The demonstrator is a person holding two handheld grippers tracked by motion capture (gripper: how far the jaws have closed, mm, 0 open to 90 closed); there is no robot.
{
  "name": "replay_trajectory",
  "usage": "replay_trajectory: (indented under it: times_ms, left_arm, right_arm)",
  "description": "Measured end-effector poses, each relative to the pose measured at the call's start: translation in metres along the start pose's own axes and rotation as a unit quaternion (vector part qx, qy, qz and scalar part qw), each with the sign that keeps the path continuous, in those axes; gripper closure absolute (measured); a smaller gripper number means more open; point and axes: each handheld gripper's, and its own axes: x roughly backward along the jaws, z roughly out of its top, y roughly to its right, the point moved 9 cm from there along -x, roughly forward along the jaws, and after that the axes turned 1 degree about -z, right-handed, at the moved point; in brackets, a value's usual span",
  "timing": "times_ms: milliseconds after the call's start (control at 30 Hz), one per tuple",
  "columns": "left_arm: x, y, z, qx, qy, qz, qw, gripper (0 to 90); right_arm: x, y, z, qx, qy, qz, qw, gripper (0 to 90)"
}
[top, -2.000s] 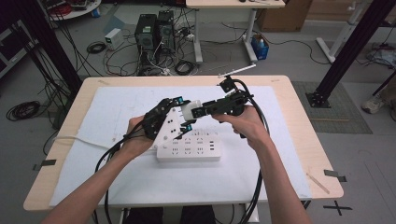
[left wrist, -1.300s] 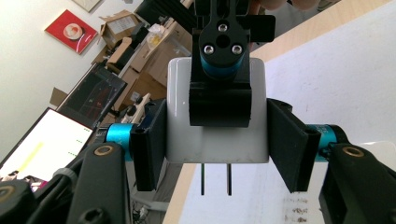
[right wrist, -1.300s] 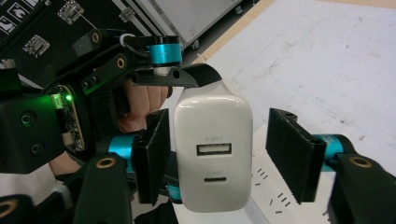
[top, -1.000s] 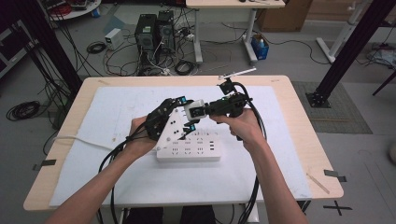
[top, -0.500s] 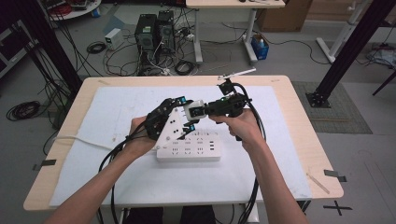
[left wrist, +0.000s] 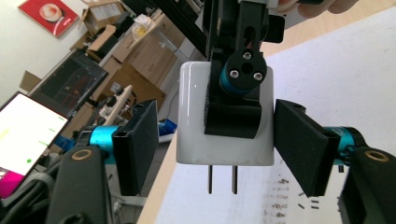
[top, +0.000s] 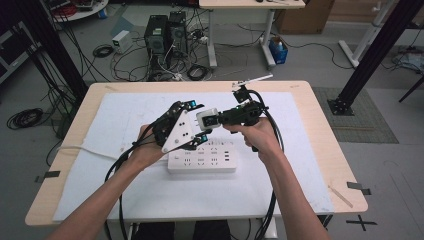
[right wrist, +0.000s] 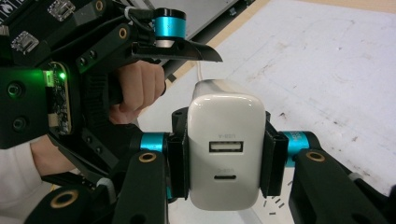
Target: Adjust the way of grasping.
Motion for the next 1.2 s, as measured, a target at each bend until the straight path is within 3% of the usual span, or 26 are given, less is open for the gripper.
replay_trajectory:
  times_ms: [233,300,467,600,633,767,800,833,867,933,1000,1067,1133,1200]
  left_arm:
    - [0.003,0.001,-0.01,0.038,-0.032,-0.043,0.9979,21.3]
    - [0.005,0.001,-0.015,0.051,-0.039,-0.061,0.9961,19.8]
    - [0.011,-0.006,-0.03,0.074,-0.074,-0.083,0.991,16.9]
    - [0.019,-0.015,-0.048,0.106,-0.122,-0.104,0.9813,16.0]
    - [0.021,-0.018,-0.052,0.112,-0.128,-0.111,0.9792,16.1]
    - [0.031,-0.028,-0.071,0.149,-0.16,-0.14,0.9656,16.1]
    - [0.031,-0.028,-0.071,0.149,-0.16,-0.14,0.9656,16.1]
    - [0.037,-0.035,-0.084,0.177,-0.179,-0.159,0.9546,16.0]
    - [0.04,-0.037,-0.088,0.189,-0.186,-0.164,0.9501,16.0]
    - [0.043,-0.039,-0.096,0.209,-0.201,-0.188,0.9384,16.0]
    - [0.047,-0.039,-0.108,0.22,-0.23,-0.222,0.9215,16.0]
    - [0.051,-0.036,-0.123,0.215,-0.276,-0.25,0.9028,16.0]
    - [0.055,-0.032,-0.138,0.199,-0.327,-0.273,0.8825,16.0]
    - [0.06,-0.028,-0.153,0.178,-0.37,-0.289,0.8651,16.0]
  right_arm:
    - [0.006,0.005,0.001,0.002,0.005,-0.023,0.9997,62.2]
    - [0.008,0.007,0.001,0.007,0.008,-0.03,0.9995,62.2]
    - [0.013,0.012,-0.001,0.031,-0.007,-0.07,0.9971,62.2]
    - [0.017,0.015,-0.003,0.052,-0.027,-0.104,0.9929,62.2]
    - [0.017,0.016,-0.004,0.059,-0.036,-0.116,0.9909,62.1]
    - [0.019,0.016,-0.009,0.095,-0.07,-0.157,0.9805,62.1]
    - [0.019,0.016,-0.009,0.095,-0.07,-0.157,0.9805,62.1]
    - [0.019,0.013,-0.012,0.11,-0.085,-0.168,0.976,62.1]
    - [0.02,0.012,-0.013,0.117,-0.092,-0.175,0.9732,62.1]
    - [0.021,0.013,-0.016,0.129,-0.107,-0.187,0.9678,62.1]
    - [0.021,0.014,-0.018,0.141,-0.124,-0.196,0.9625,62.1]
    - [0.021,0.017,-0.022,0.159,-0.147,-0.208,0.954,62.1]
    - [0.021,0.019,-0.025,0.173,-0.17,-0.216,0.9457,62.1]
    - [0.02,0.019,-0.028,0.183,-0.183,-0.216,0.9415,62.1]
